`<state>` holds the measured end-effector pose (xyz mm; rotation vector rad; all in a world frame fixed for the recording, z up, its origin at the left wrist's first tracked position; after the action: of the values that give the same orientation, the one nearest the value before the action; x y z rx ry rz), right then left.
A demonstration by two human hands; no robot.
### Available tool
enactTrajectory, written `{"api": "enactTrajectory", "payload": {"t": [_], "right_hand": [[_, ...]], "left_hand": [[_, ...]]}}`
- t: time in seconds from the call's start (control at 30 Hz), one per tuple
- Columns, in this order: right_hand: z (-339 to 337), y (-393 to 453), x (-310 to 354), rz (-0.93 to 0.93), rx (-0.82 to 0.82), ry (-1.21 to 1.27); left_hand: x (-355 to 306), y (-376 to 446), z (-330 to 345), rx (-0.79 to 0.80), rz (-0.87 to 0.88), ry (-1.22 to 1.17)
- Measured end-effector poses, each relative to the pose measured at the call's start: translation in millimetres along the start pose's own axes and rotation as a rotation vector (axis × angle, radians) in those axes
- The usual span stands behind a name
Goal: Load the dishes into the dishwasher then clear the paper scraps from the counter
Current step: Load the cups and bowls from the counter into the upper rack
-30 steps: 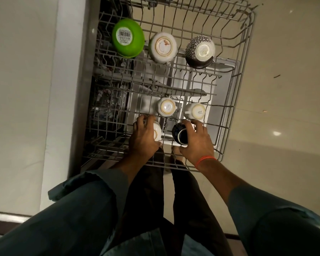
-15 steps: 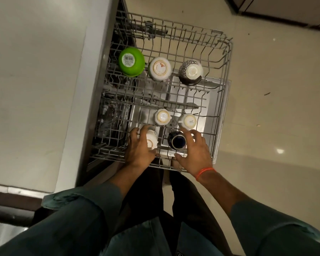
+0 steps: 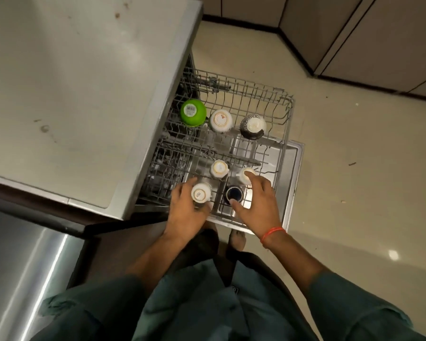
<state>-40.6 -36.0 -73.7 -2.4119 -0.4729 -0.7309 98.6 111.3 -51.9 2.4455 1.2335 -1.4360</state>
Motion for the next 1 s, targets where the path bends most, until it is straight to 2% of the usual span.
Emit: {"api": "enactTrajectory", "payload": {"t": [0.3,0.6,0.77,1.0], "right_hand": [[-26,-29,63,-0.188,0.006,0.199],[-26,-69,149,-0.367,0.139,0.223],[-3,-103,209,-0.468,0.253,0.227],[80,-164,290,-0.591,0.414,0.192]], "left_hand": [[-47,-64,-31,-0.191,0.070,-0.171],[-41,-111,-96,-0.479,0.096,-0.357],[-12,-150,-145,-0.641,0.086,-0.454],[55,-221,-221,-0.842,0.026,-0.483]]}}
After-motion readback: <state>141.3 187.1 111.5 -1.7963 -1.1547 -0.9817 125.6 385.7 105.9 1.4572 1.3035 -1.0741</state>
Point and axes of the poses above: each hand's wrist, its own y-axis towards the middle knuckle, its own z-axis out of the palm, x = y × z, the point moved 2 cm from there along y, towards the middle knuckle, and after that the axes turned 13 degrees about z, right-handed, at the moved point
